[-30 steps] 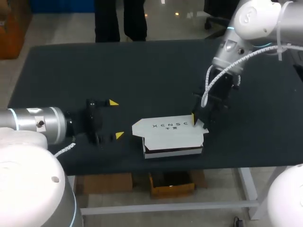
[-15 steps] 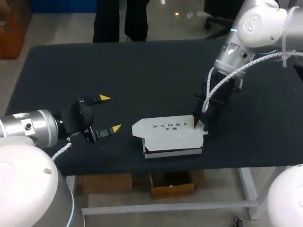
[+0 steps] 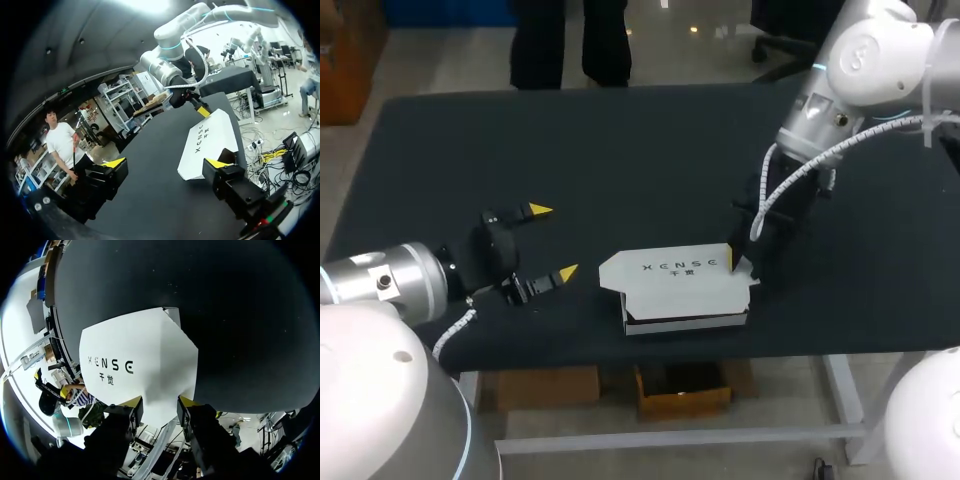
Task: Assemble the packaging by folding the flat box into shape, placing the metal phone stand inside, and closing the box properly
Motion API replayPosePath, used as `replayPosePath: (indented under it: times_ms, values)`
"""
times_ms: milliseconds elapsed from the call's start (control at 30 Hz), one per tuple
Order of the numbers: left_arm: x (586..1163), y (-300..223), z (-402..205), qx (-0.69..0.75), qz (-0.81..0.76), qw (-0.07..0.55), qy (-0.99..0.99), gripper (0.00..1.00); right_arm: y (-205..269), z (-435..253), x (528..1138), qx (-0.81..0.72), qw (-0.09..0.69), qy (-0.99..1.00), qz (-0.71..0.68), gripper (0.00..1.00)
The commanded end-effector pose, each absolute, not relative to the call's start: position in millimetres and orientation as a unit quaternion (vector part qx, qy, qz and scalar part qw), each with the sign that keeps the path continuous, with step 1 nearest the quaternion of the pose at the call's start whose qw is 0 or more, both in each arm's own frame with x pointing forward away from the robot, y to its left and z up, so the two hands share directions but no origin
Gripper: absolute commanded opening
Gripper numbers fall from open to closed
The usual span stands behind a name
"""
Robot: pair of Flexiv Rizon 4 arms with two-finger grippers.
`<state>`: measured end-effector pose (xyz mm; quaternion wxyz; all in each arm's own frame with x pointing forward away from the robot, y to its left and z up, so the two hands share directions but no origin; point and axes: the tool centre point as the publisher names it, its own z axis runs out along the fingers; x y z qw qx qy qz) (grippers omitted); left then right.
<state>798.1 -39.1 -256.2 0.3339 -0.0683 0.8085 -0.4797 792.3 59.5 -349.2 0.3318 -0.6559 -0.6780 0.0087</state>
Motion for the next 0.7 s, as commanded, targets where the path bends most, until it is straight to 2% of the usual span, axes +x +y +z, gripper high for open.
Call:
replayPosePath:
  times_ms: [33, 267, 533, 633, 700]
  values:
    - [805, -54, -249, -0.150, -0.472, 0.308, 0.812, 1.00, 59, -351, 793, -0.655, 0.333, -0.679, 0.007, 0.42]
    - [807, -66, -236, -0.265, -0.393, 0.230, 0.850, 1.00, 58, -352, 792, -0.654, 0.332, -0.679, 0.006, 0.42]
    - [828, -66, -236, -0.339, -0.286, 0.044, 0.895, 1.00, 57, -353, 791, -0.655, 0.333, -0.678, 0.004, 0.42]
    - [841, -62, -242, -0.382, -0.268, 0.009, 0.885, 1.00, 57, -353, 790, -0.655, 0.334, -0.678, 0.004, 0.42]
    - [851, -55, -245, -0.437, -0.258, 0.017, 0.861, 1.00, 57, -353, 790, -0.655, 0.333, -0.678, 0.005, 0.42]
